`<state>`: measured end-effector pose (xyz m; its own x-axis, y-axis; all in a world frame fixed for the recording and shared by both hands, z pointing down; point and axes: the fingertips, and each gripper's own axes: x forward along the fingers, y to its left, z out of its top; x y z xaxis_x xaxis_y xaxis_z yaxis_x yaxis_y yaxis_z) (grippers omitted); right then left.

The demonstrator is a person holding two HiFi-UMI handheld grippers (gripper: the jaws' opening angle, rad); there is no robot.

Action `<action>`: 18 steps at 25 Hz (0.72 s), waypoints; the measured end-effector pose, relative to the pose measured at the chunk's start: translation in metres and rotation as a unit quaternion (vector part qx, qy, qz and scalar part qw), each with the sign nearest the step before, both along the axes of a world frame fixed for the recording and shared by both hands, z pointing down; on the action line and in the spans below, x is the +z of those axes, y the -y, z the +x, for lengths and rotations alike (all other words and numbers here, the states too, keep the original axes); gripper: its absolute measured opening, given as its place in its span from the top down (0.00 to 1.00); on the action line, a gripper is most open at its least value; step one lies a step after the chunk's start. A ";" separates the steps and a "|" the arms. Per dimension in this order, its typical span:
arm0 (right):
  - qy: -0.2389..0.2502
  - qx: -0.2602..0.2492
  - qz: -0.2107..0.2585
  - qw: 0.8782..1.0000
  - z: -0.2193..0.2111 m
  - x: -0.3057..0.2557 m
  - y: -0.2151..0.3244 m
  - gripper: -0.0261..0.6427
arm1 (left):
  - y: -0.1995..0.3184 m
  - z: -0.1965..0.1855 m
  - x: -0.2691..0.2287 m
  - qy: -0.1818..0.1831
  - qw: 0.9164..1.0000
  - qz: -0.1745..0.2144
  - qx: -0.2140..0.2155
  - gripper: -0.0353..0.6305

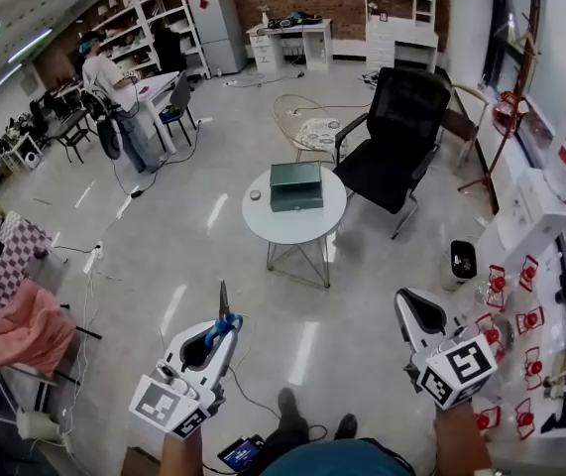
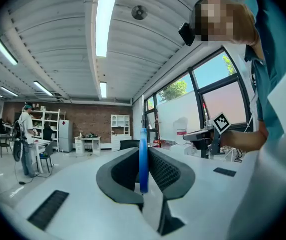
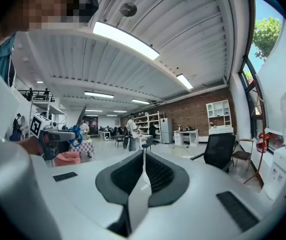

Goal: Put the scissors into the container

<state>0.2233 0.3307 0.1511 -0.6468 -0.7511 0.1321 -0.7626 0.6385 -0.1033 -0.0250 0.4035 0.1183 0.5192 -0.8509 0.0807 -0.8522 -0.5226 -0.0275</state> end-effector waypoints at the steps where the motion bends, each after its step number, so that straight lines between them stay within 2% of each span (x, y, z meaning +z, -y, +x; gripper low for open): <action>1: 0.000 0.010 -0.005 1.000 -0.004 -0.002 0.006 0.90 | 0.011 -0.006 -0.003 -0.001 1.000 0.000 0.007 0.85; 6: -0.009 0.039 -0.003 0.999 -0.030 -0.007 0.041 0.90 | 0.066 -0.043 -0.010 -0.010 0.999 0.003 0.031 0.85; 18: -0.018 0.082 -0.004 0.996 -0.090 0.017 0.129 0.90 | 0.179 -0.109 0.021 -0.019 0.997 0.007 0.071 0.85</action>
<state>0.1338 0.2022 0.1683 -0.5104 -0.8449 0.1600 -0.8598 0.5045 -0.0789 -0.1336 0.2242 0.1389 0.6369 -0.7695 0.0481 -0.7702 -0.6378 -0.0053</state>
